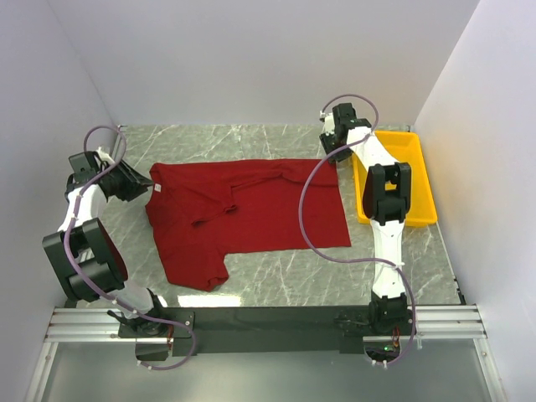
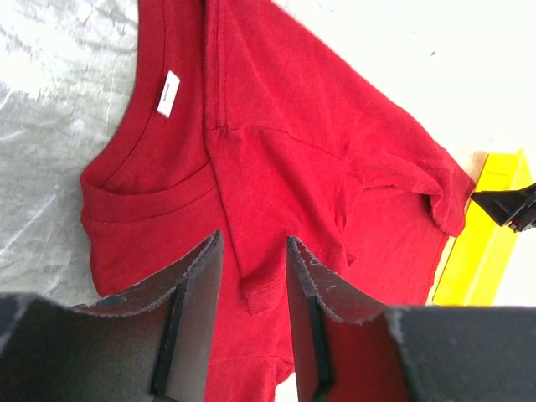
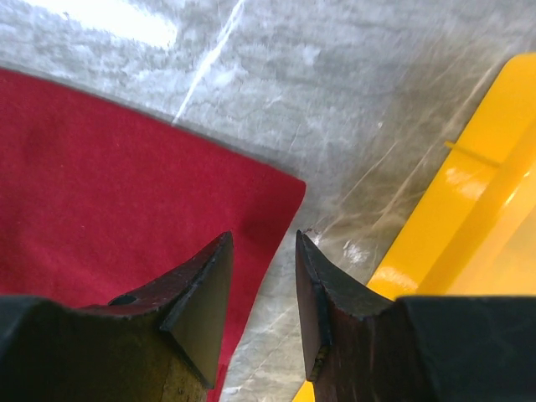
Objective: Fold and stack the t-shirts
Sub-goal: Fold the tshirt
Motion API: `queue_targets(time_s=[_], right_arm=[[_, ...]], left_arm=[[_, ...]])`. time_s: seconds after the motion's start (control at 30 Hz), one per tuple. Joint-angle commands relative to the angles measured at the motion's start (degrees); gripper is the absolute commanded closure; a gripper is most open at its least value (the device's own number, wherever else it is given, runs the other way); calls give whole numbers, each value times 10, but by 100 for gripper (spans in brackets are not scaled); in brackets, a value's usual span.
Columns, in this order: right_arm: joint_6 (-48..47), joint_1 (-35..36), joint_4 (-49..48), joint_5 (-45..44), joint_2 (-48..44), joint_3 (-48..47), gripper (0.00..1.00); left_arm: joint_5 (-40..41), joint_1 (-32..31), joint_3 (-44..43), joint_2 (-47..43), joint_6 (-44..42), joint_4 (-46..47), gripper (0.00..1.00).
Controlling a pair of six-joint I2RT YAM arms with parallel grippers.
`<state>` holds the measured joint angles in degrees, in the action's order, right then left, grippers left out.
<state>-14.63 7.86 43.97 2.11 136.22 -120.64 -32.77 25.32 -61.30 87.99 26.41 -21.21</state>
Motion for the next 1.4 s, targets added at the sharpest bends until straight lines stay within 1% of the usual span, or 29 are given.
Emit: queue_targets(time_s=[0.0, 0.23, 0.33, 0.53, 0.73, 0.93, 1.1, 1.2, 1.23, 1.3, 1.33, 1.37], right_arm=[[16, 1, 9, -10, 11, 6, 57], [29, 0, 3, -3, -3, 42, 57], [35, 0, 7, -4, -1, 38, 57], [47, -1, 35, -4, 19, 4, 57], [66, -11, 76, 13, 49, -55, 57], [72, -15, 94, 21, 62, -77, 60], [77, -19, 98, 26, 73, -91, 66], [80, -21, 104, 32, 84, -109, 73], [80, -21, 100, 34, 84, -109, 78], [79, -23, 92, 36, 78, -104, 83], [75, -23, 74, 35, 74, -89, 86], [73, -23, 63, 31, 61, -81, 87]], left_arm=[[-12, 3, 7, -9, 1, 16, 58], [-10, 3, 9, -10, -1, 15, 59], [-12, 3, 9, -11, 0, 17, 59], [-10, 3, 8, -15, 0, 14, 59], [-5, 3, 9, -22, -2, 9, 59], [-5, 3, 5, -24, -1, 5, 59], [-4, 3, -4, -22, 0, -1, 59], [-4, 3, -7, -22, 1, -2, 59], [-4, 3, -8, -22, 1, -3, 59], [-3, 3, -10, -23, 1, -7, 59], [-2, 3, -11, -24, 1, -8, 59], [-1, 3, -13, -24, 1, -9, 59]])
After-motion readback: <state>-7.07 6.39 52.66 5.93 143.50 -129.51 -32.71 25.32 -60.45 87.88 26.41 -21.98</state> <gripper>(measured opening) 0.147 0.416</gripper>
